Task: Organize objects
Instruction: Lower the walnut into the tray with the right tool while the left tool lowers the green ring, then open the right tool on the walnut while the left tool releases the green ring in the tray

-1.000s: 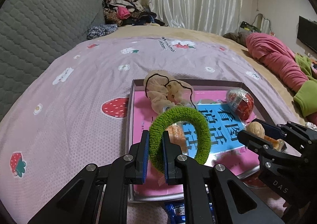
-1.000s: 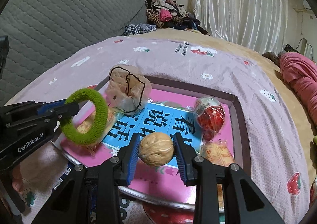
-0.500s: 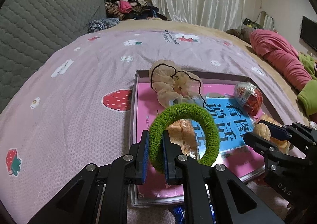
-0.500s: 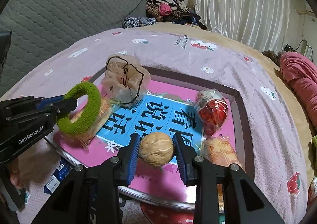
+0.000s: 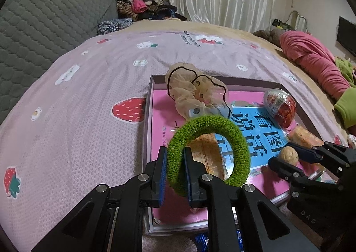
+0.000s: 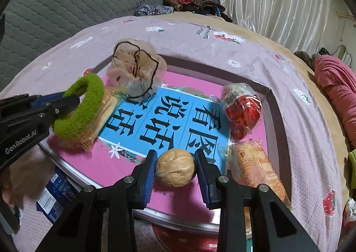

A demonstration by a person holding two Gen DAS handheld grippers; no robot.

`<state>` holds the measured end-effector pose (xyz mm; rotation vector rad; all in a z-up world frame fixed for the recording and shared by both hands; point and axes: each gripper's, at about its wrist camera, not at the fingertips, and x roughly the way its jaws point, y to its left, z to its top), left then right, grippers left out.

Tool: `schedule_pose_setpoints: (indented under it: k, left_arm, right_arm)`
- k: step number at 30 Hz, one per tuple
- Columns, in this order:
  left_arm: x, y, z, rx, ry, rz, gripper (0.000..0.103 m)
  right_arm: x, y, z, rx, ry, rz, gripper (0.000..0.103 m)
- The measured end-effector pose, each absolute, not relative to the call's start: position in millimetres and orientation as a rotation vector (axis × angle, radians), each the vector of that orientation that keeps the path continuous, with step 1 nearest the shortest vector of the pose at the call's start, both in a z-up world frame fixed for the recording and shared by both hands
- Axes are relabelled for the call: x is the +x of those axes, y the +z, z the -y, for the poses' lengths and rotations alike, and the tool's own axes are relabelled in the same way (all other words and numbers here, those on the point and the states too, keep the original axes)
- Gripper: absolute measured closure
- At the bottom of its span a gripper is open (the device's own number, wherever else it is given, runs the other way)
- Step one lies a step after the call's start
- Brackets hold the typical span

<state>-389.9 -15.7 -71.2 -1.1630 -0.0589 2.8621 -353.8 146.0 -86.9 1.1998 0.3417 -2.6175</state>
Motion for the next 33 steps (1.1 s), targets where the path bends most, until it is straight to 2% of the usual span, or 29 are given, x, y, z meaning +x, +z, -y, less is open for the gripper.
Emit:
schedule_pose_setpoints:
  k: [11,17,20,26,29,31,33]
  left_arm:
    - [-390,-69,18,-1.144,2.867,0.092,0.087]
    - [-388,-66,19,-1.12,2.87,0.107,0.086]
    - [-387,-65,19,-1.112,2.874,0.11,0.081]
    - [-386,-62,19,-1.096,2.88,0.11,0.08]
    - [-385,-60,19,-1.085,2.886,0.114,0.07]
    - [-384,-59,19,-1.087,2.892,0.102,0.049]
    - [-383,-57,18,-1.078,2.894,0.104,0.045]
  right_arm:
    - [-356,-90,-147,1.22,-2.615,-0.357,0.067]
    - [-356,-90,-148,1.221,-2.63,-0.362,0.052]
    - [-356,-87,-149,1.21,-2.642,-0.359,0.05]
    - [-353,-86,-149,1.203,-2.65,-0.363,0.049]
    - [-353,-85,-149,1.195,-2.653,-0.366,0.048]
    - [-352,-83,-149,1.187,-2.658,-0.363,0.047]
    - [-352,-82,-149,1.181,-2.66,-0.359,0.044]
